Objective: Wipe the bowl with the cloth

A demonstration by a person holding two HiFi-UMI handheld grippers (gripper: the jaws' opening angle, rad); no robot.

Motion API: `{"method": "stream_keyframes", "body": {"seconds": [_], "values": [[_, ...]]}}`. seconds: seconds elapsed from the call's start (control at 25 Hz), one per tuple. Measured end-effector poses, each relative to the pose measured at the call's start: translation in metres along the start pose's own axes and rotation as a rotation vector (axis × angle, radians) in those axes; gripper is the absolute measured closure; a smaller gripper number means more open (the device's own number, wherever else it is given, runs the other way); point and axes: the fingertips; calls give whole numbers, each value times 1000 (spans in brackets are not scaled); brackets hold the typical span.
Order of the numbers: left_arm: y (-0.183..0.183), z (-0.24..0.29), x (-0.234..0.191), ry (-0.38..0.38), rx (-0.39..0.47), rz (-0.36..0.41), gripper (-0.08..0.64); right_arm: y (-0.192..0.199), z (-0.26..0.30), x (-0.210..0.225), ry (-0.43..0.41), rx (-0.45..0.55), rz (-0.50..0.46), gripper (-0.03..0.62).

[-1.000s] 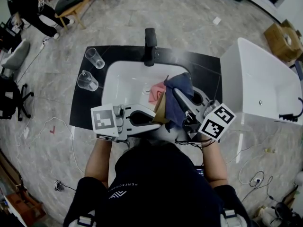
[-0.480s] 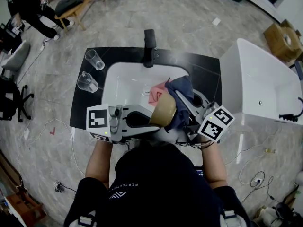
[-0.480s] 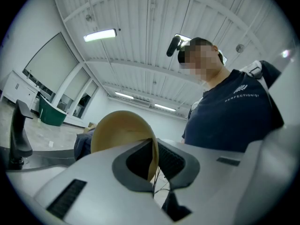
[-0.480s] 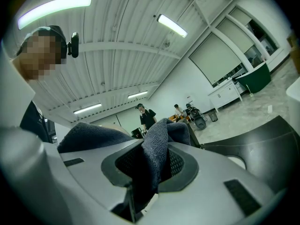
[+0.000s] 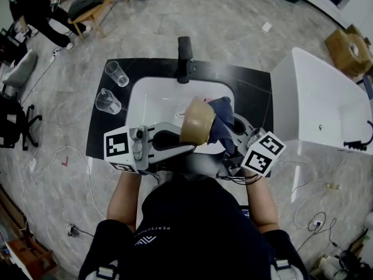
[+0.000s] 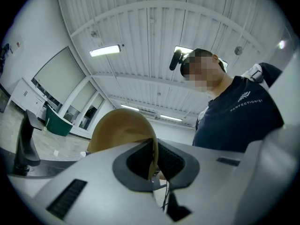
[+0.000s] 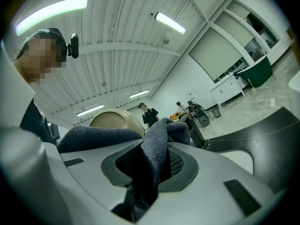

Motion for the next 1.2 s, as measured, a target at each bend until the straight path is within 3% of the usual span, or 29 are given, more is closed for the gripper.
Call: {"method": "stream_keyframes", "body": {"seconds": [0.4, 0.6, 1.2], "values": [[-16, 0, -22, -132, 102, 20, 545, 18, 15, -21, -78, -58, -3, 499], [-14, 1, -34, -211, 89, 45, 545, 24, 22, -31, -110, -89, -10, 499], [-5, -5, -65, -388, 73, -2, 546, 25, 31, -60, -225, -104, -33, 499]]}}
Point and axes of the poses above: the fingertips, and each gripper's own axes: z forward along the fingers, x to its right, y out of its underside, and after that the axes turned 12 degrees about -y, right-handed
